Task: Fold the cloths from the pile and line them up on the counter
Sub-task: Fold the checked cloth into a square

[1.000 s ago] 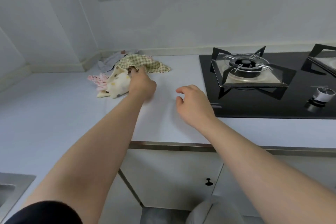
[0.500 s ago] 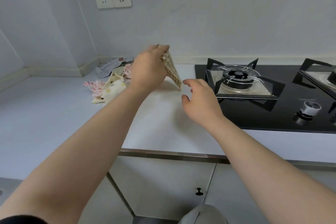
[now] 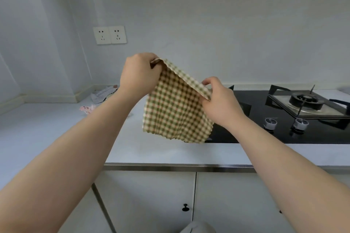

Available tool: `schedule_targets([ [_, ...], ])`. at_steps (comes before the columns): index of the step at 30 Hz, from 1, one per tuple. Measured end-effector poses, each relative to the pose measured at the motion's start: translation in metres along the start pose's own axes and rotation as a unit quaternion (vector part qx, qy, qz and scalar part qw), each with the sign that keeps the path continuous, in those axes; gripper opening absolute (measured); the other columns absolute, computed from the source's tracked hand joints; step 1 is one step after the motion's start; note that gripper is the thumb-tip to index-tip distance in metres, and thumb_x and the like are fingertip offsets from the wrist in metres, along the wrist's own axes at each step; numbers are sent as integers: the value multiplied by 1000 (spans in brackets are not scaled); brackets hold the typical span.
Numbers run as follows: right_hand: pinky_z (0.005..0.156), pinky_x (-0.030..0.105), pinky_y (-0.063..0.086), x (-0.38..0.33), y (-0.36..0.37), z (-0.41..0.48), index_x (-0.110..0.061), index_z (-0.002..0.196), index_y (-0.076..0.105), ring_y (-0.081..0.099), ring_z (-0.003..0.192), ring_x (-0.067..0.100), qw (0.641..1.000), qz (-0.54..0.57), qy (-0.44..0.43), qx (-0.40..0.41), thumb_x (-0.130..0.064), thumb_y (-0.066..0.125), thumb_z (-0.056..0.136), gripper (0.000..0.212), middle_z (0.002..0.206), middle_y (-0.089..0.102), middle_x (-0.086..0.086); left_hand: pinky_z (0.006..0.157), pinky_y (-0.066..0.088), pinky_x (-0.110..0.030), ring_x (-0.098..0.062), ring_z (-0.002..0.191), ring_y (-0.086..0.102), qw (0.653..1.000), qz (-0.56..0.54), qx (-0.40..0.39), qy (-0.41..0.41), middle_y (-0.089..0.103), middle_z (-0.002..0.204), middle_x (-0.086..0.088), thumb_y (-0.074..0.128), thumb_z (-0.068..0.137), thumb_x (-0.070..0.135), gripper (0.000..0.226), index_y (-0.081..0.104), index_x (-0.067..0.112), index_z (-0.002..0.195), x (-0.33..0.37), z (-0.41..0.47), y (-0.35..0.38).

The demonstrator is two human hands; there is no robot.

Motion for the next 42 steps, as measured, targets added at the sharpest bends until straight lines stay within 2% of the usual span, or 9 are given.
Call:
schedule_targets([
  [5, 54, 30, 39, 11, -12, -2, -21, 109, 42, 56, 62, 18, 995, 54, 43, -71, -28, 56, 98, 19, 84, 66, 7, 48, 43, -31, -28, 54, 56, 986, -38, -89, -138, 60, 64, -15, 47, 91, 12, 20, 62, 5, 80, -28, -14, 7],
  [16, 69, 30, 54, 10, 21, 30, -16, 104, 71, 67, 81, 21, 991, 65, 48, -111, -26, 56, 100, 18, 94, 70, 1, 71, 62, -37, -23, 67, 73, 950, -158, -88, -254, 70, 87, -21, 55, 97, 6, 4, 55, 7, 94, -98, -28, 6],
  [20, 71, 16, 44, -12, 11, 39, -13, 109, 67, 60, 86, 14, 997, 71, -17, 23, -21, 51, 102, 19, 94, 65, -5, 78, 59, -30, -19, 81, 74, 931, -293, 6, -217, 71, 92, -15, 55, 98, 1, 9, 57, 9, 92, -98, -21, -12],
  [23, 75, 26, 46, -34, 8, 19, -11, 109, 66, 60, 86, 15, 984, 67, -145, 84, -19, 51, 102, 18, 92, 66, -3, 86, 57, -30, -22, 90, 73, 921, -336, 52, -190, 71, 90, -11, 55, 96, -1, 14, 58, 12, 89, -99, -34, -31],
  [27, 75, 30, 46, -19, 50, -5, -21, 115, 64, 57, 84, 13, 980, -30, -185, -71, -22, 50, 102, 20, 96, 66, -4, 78, 57, -22, -16, 84, 71, 936, -291, -29, -196, 73, 80, 2, 54, 99, 2, 16, 64, 10, 88, -119, -80, -30],
  [31, 69, 29, 42, 7, 94, -35, -26, 119, 66, 55, 69, 7, 950, -99, -144, -259, -26, 50, 103, 23, 86, 65, -9, 72, 46, -28, -19, 70, 59, 968, -41, -180, -173, 70, 83, 15, 65, 95, 24, 14, 72, 30, 84, -160, -134, -17],
  [35, 68, 14, 45, 22, 109, -45, -26, 116, 70, 62, 75, 1, 944, -69, -98, -307, -31, 57, 99, 22, 87, 69, -12, 76, 45, -24, -10, 76, 61, 959, -24, -217, -178, 71, 81, 14, 65, 95, 26, 14, 71, 30, 83, -172, -160, -10],
  [38, 85, 18, 46, 32, 115, -43, -28, 121, 68, 61, 101, 3, 942, -43, -59, -326, -38, 62, 96, 28, 113, 66, -14, 76, 49, -30, -11, 71, 64, 956, -48, -208, -200, 72, 74, 7, 63, 96, 24, 12, 70, 24, 86, -180, -162, -9],
  [42, 78, 20, 45, 36, 116, -24, -29, 114, 71, 61, 99, 7, 957, -32, -42, -286, -39, 65, 93, 24, 109, 67, -12, 71, 51, -34, -15, 66, 62, 966, -44, -167, -193, 69, 71, -1, 64, 95, 27, 12, 68, 21, 85, -190, -143, 0],
])
Point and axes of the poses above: each hand's wrist, its own z-axis towards the middle knuckle, its own y-axis out of the palm, x = y × z, the point moved 7 cm from there along z, towards the middle knuckle
